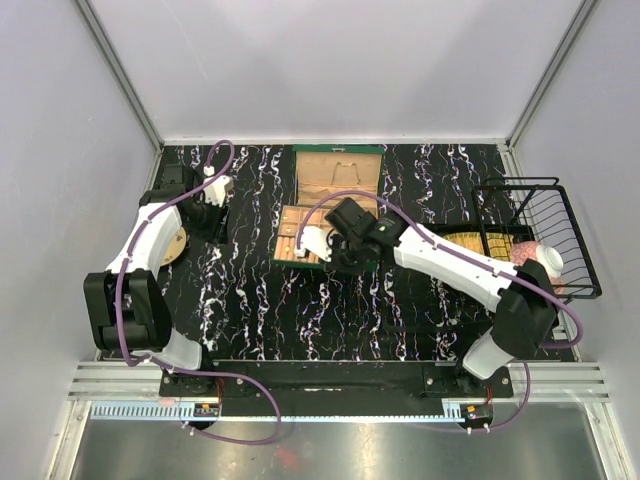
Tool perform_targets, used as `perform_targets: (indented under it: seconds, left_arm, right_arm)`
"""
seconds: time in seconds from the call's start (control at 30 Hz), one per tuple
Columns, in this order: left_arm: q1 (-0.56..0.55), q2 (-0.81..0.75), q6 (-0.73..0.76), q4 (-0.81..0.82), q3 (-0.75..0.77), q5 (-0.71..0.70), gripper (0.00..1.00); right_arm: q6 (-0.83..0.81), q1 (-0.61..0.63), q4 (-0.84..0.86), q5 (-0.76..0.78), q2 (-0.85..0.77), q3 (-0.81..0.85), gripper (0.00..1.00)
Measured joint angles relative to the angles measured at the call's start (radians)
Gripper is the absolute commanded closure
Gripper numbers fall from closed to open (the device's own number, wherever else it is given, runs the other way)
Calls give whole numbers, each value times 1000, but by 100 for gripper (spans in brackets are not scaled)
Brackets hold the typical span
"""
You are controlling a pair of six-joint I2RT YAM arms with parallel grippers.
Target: Organize the mixed jewelry
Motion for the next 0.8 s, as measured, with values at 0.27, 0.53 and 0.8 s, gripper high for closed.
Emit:
perform_targets:
  seconds: [0.27, 0.53, 0.8]
  left_arm:
    - [0, 1, 2, 0, 0, 7, 55]
    - [0, 1, 5, 0, 0, 8, 55]
    - [0, 1, 8, 1, 0, 16, 55]
  right_arm:
    - [-77, -56, 0, -43, 0, -31, 100]
    - [-113, -97, -4, -84, -8, -62, 100]
    - [-140, -151, -3, -92, -26, -76, 100]
